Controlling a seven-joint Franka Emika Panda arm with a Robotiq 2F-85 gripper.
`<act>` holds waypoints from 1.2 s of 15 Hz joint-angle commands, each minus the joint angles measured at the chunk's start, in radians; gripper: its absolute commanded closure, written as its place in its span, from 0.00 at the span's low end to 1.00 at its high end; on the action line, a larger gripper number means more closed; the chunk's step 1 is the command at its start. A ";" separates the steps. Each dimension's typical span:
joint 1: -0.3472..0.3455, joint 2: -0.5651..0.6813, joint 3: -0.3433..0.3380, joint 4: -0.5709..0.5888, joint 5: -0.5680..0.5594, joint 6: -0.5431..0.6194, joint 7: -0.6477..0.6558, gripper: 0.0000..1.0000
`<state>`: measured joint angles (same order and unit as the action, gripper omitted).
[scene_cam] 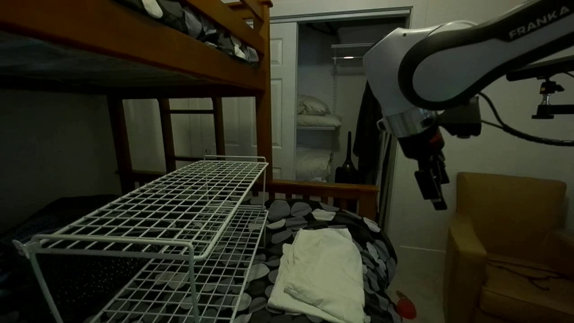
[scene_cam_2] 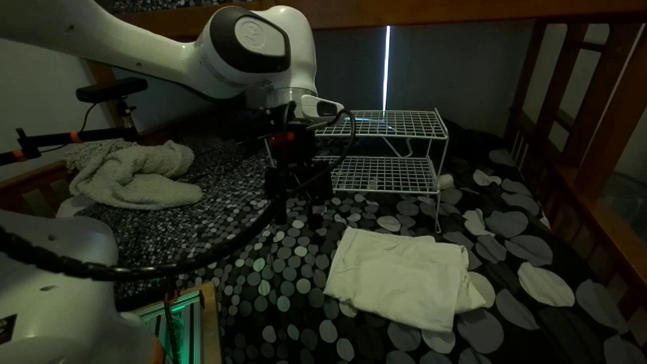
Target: Fold the sheet on the bed then put it on the bottom shelf
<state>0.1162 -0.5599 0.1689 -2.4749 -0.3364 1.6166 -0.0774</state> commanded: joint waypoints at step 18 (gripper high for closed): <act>0.069 0.267 0.011 -0.103 -0.024 0.613 -0.009 0.00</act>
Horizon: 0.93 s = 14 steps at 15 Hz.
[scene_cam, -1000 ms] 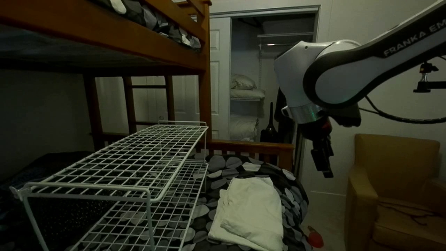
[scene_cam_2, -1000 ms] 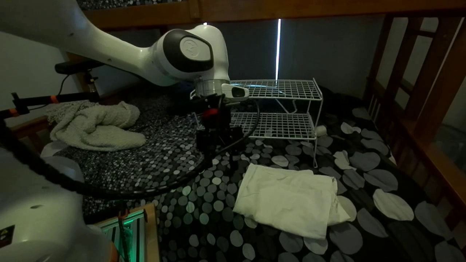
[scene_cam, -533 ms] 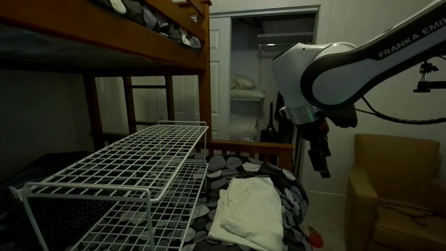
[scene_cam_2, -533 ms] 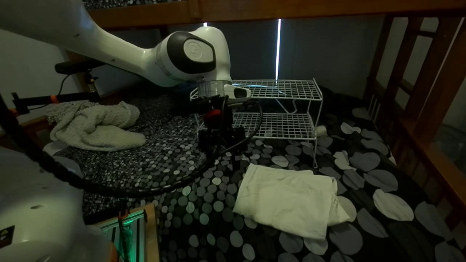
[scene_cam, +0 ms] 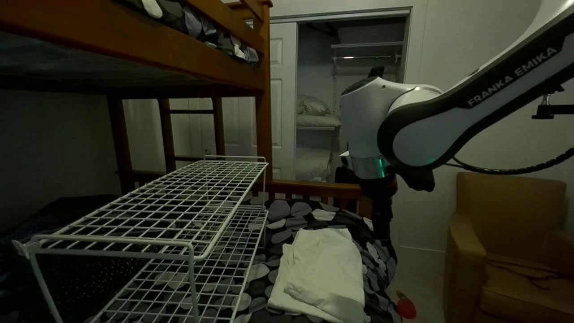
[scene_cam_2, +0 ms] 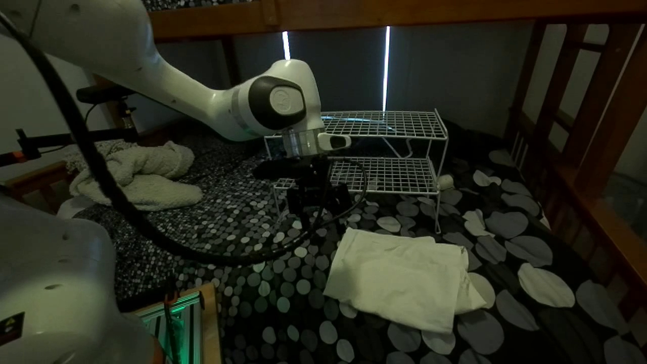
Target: Fold the sheet on the bed then put it on the bottom shelf
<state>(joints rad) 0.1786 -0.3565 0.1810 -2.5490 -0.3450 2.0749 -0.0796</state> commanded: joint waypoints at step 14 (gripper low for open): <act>0.001 0.304 0.011 0.014 -0.069 0.356 -0.036 0.00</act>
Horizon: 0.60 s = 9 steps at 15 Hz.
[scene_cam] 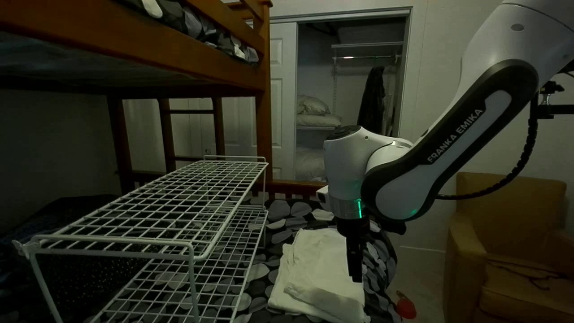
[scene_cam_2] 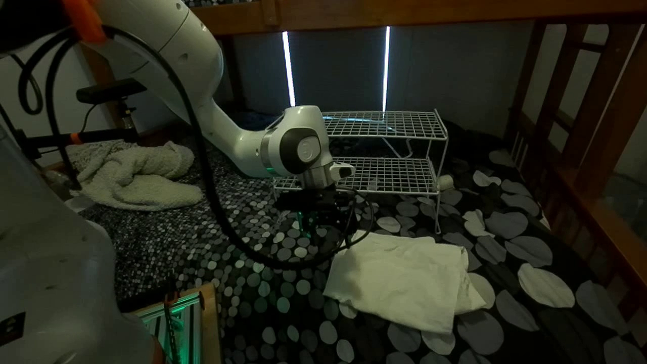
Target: Fold the sheet on the bed then put it on the bottom shelf
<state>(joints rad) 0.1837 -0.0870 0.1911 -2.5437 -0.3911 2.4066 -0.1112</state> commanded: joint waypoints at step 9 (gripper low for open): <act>0.008 0.221 -0.016 0.042 -0.187 0.220 0.054 0.00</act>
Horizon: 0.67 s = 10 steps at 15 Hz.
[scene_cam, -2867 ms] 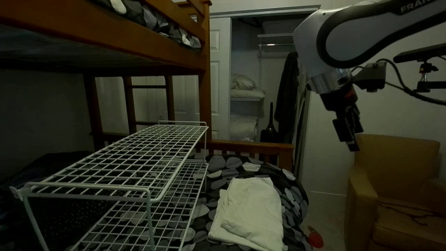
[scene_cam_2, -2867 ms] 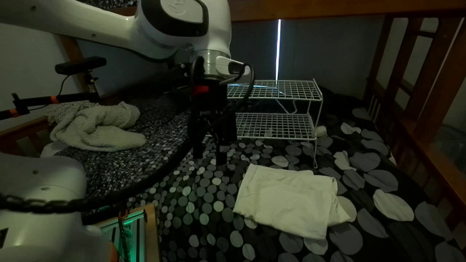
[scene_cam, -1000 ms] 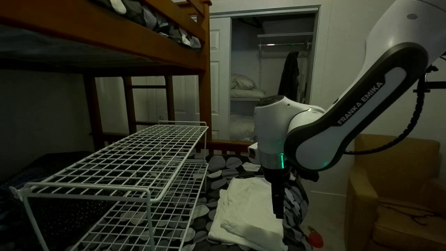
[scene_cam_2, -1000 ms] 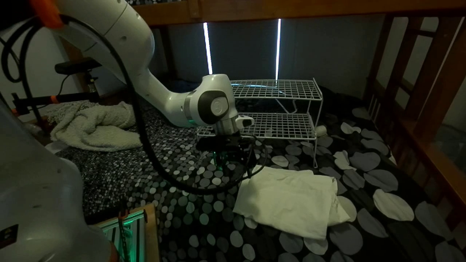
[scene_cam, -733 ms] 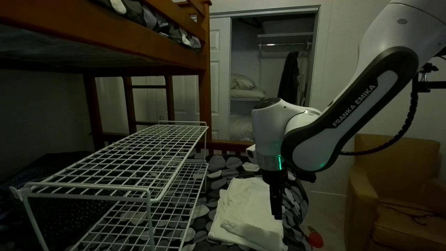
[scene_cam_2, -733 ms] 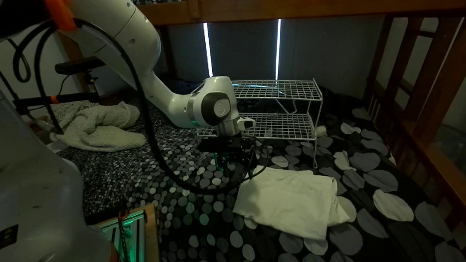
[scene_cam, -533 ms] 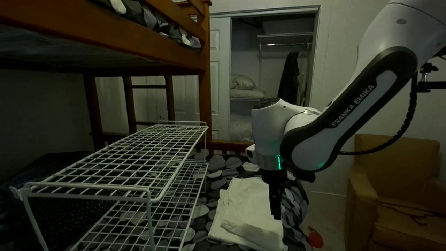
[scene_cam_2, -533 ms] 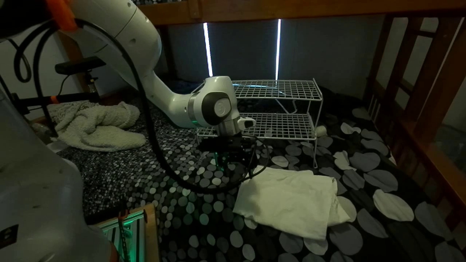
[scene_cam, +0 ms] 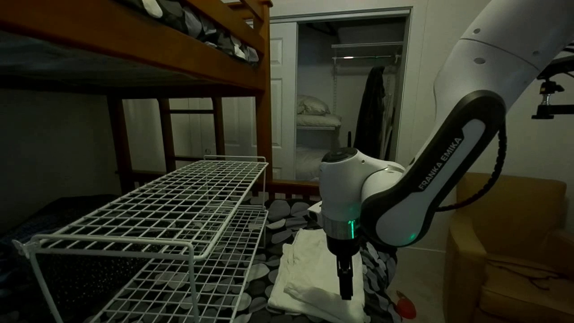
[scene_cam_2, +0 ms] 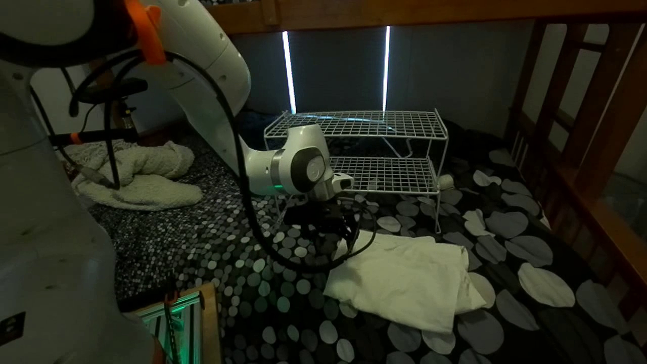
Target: Fold the sheet on the bed then put it on the bottom shelf
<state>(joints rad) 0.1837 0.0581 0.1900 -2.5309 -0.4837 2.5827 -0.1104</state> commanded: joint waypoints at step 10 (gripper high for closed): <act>0.055 0.249 -0.053 0.126 -0.380 0.094 0.341 0.00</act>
<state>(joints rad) 0.2090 0.2446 0.1620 -2.4382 -0.7815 2.6535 0.1364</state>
